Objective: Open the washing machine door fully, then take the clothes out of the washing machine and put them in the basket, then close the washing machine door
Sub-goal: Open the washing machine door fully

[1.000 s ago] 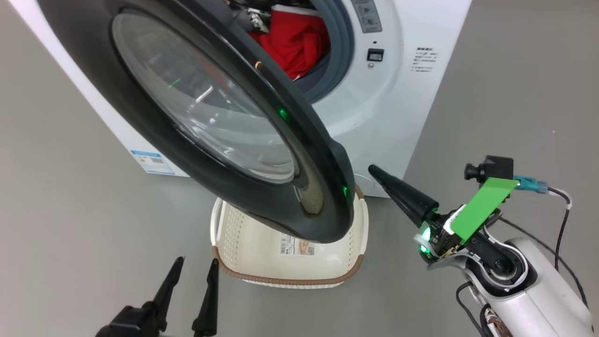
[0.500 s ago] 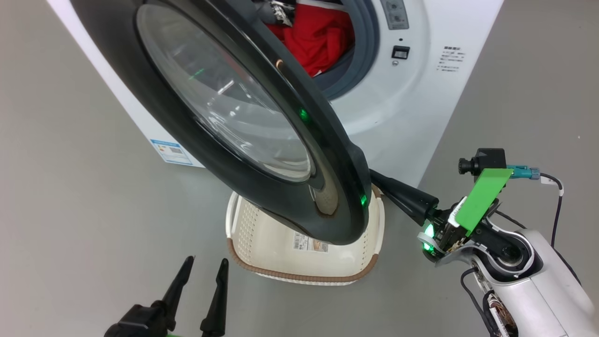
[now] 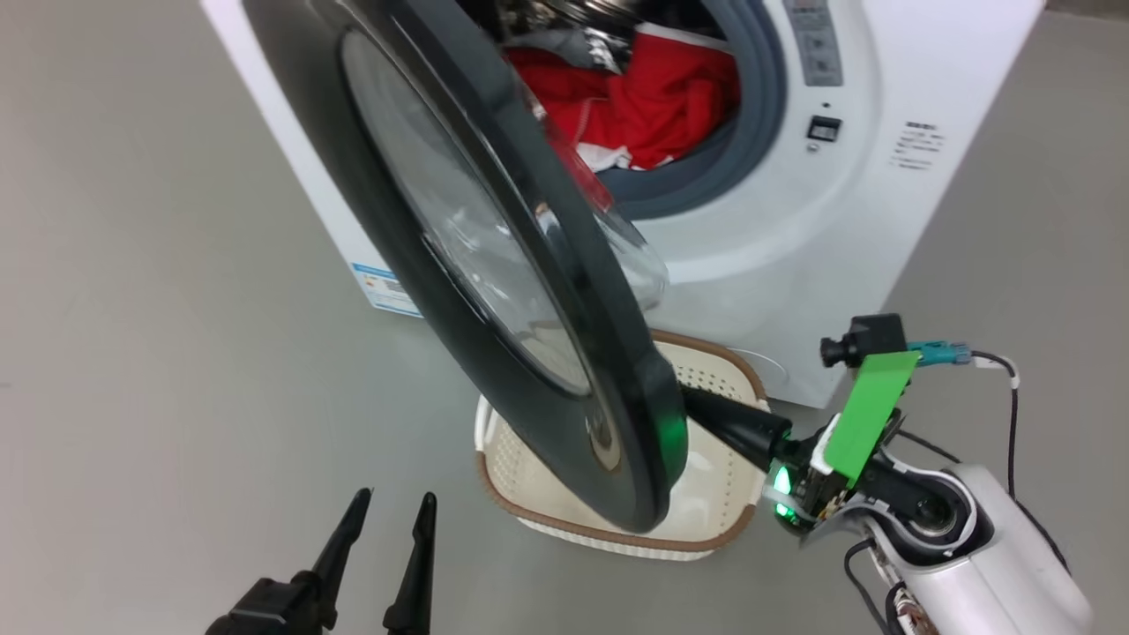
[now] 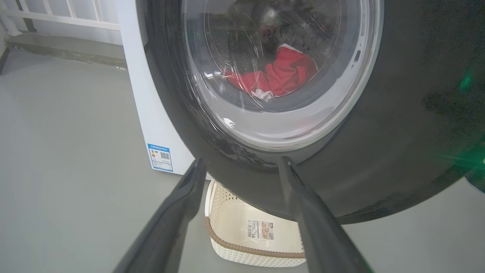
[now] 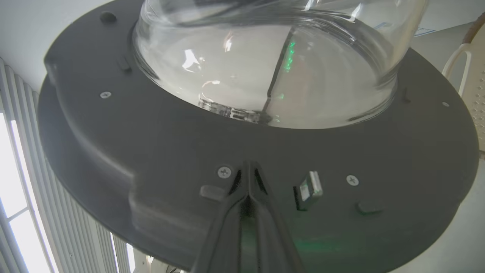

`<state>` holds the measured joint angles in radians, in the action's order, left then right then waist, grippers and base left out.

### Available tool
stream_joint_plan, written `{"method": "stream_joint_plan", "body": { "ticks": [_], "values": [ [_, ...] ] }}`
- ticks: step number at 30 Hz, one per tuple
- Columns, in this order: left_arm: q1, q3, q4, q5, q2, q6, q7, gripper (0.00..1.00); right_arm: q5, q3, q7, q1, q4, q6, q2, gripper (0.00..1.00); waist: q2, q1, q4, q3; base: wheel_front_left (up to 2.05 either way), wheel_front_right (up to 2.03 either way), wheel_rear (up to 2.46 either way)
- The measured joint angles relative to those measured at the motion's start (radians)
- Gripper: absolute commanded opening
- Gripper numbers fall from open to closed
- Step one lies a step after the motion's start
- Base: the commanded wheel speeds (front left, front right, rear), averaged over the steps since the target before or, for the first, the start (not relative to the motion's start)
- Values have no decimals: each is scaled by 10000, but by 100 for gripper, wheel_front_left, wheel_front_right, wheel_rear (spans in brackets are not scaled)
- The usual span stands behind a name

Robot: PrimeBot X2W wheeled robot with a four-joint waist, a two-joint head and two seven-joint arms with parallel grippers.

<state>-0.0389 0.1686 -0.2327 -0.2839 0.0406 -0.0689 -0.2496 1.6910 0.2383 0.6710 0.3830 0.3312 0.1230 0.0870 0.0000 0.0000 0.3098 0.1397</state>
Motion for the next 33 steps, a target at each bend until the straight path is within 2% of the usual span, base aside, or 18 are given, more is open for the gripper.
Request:
{"method": "stream_joint_plan", "body": {
  "ticks": [14, 22, 33],
  "values": [
    [434, 12, 36, 40, 6, 169, 0, 100, -102, 395, 67, -557, -94, 0, -142, 0, 0, 0, 1248, -559, 0, 0, 0],
    [622, -46, 59, 109, 12, 171, 0, 100, 359, 951, -167, -557, -226, -2, -167, 0, 0, 0, 1920, -816, 0, 0, 0],
    [816, -288, 353, 96, 17, 345, 0, 100, 788, 1793, -378, -424, -238, 0, -184, 0, 0, 0, 2174, -796, 0, 0, 0]
  ]
}}
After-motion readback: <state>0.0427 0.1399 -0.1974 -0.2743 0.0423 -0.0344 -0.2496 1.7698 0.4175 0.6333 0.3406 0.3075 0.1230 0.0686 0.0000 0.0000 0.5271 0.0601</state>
